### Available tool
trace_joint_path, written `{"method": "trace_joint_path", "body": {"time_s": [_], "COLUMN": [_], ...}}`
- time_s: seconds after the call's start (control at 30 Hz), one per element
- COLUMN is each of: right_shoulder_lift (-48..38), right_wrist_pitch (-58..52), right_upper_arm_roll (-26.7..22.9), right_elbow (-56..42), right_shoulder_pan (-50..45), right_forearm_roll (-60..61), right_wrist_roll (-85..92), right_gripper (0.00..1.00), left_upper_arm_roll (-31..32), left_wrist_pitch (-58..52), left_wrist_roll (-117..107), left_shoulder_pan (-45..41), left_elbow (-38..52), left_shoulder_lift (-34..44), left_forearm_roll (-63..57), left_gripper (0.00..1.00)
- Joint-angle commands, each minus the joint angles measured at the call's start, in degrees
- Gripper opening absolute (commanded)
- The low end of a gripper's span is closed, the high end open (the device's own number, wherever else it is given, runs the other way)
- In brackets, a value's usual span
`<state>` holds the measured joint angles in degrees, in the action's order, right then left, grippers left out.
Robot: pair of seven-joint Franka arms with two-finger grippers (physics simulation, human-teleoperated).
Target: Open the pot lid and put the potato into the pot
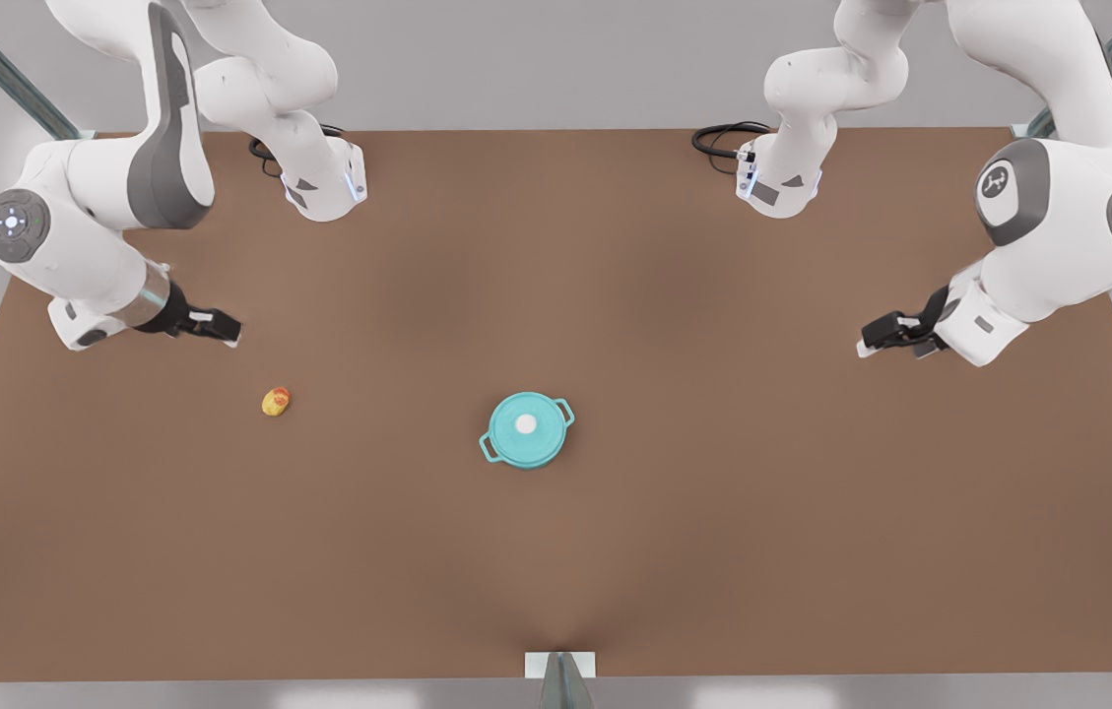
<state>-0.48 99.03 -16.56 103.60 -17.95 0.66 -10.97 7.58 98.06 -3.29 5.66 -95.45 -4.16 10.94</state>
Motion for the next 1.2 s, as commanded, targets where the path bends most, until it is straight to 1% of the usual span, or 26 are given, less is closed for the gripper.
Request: {"method": "trace_joint_path", "body": {"time_s": [0.0, 0.07, 0.1, 0.13, 0.17, 0.2, 0.23, 0.27, 0.3, 0.33, 0.37, 0.4, 0.43, 0.5, 0.53, 0.6, 0.63, 0.7, 0.87, 1.17], "right_shoulder_lift": [0.74, 1.45, 1.53, 2.59, 3.38, 6.63, 9.44, 10.94, 12.52, 13.58, 13.66, 14.72, 15.42, 16.91, 16.91, 16.65, 16.65, 16.65, 16.74, 21.75], "right_wrist_pitch": [4.59, 4.59, 4.59, 4.51, 4.07, 4.68, 5.03, 5.91, 7.76, 8.46, 9.43, 11.01, 12.68, 15.4, 21.46, 27.79, 30.69, 36.14, 48.01, 55.92], "right_upper_arm_roll": [0.12, 0.12, 0.12, 0.12, -0.05, -0.05, -0.05, -0.05, -0.05, 0.03, 0.03, 0.03, -0.05, -0.05, -0.05, -0.05, -0.05, 0.03, 0.3, 0.39], "right_elbow": [-1.39, -1.39, -1.39, -1.3, -0.77, -0.68, -0.68, -0.68, -0.33, -0.16, 0.37, 0.72, 0.9, 1.42, 5.46, 10.12, 11.97, 15.66, 23.66, 25.95], "right_shoulder_pan": [1.61, 1.61, 1.61, 1.61, 2.31, 2.66, 4.59, 4.68, 4.68, 4.59, 4.59, 4.68, 4.77, 4.77, 4.77, 4.86, 4.77, 4.51, 4.33, 4.33], "right_forearm_roll": [-1.36, -1.36, -1.36, -1.28, -1.19, -1.28, 0.3, 0.39, 0.48, 0.39, 0.48, 0.57, 0.74, 2.06, 2.15, 2.33, 4.25, 5.23, 5.49, 5.49], "right_wrist_roll": [8.15, 8.5, 8.51, 8.59, 8.77, 8.68, 8.24, 7.89, 6.22, 5.25, 5.08, 4.29, 3.67, 0.24, 0.07, -0.02, -0.02, -1.87, -2.31, -2.31], "right_gripper": [1.0, 1.0, 1.0, 1.0, 1.0, 1.0, 1.0, 1.0, 1.0, 1.0, 1.0, 1.0, 1.0, 1.0, 1.0, 1.0, 1.0, 1.0, 1.0, 1.0], "left_upper_arm_roll": [0.15, 0.06, 1.03, 2.08, 2.35, 2.61, 2.88, 2.88, 2.79, 2.88, 2.61, 2.61, 2.52, 0.68, -0.11, -1.87, -3.19, -3.19, -3.19, -2.84], "left_wrist_pitch": [1.96, 1.08, -0.59, -0.94, -1.03, -0.5, -0.42, 0.46, 6.6, 7.85, 12.67, 17.95, 18.04, 18.92, 19.79, 20.24, 21.03, 25.42, 30.78, 31.14], "left_wrist_roll": [-0.84, -0.4, -2.06, -13.21, -24.37, -37.91, -48.11, -55.05, -64.81, -67.72, -72.37, -77.39, -77.57, -77.22, -77.48, -76.43, -73.61, -73.44, -72.65, -71.33], "left_shoulder_pan": [-1.52, -1.79, -3.36, -8.72, -18.55, -27.44, -34.03, -37.99, -43.09, -44.85, -46.26, -47.75, -47.93, -47.93, -47.93, -47.84, -47.93, -47.93, -47.93, -48.9], "left_elbow": [0.36, 1.06, 1.85, 5.36, 7.12, 10.37, 18.62, 26.1, 27.43, 27.43, 27.69, 29.36, 31.29, 31.64, 33.49, 35.42, 35.86, 35.86, 36.83, 35.69], "left_shoulder_lift": [0.03, -1.29, -1.9, -4.01, -7.52, -11.47, -17.89, -24.04, -27.39, -29.85, -33.19, -37.4, -40.48, -43.56, -44.53, -45.58, -47.08, -49.1, -52.09, -52.26], "left_forearm_roll": [0.14, -0.21, -1.27, -2.41, -8.91, -10.32, -10.67, -11.46, -11.73, -11.73, -12.51, -15.86, -17.17, -19.02, -19.02, -19.02, -19.2, -19.37, -19.29, -21.13], "left_gripper": [1.0, 1.0, 1.0, 1.0, 1.0, 1.0, 1.0, 1.0, 1.0, 1.0, 1.0, 1.0, 1.0, 1.0, 1.0, 1.0, 1.0, 1.0, 1.0, 1.0]}}
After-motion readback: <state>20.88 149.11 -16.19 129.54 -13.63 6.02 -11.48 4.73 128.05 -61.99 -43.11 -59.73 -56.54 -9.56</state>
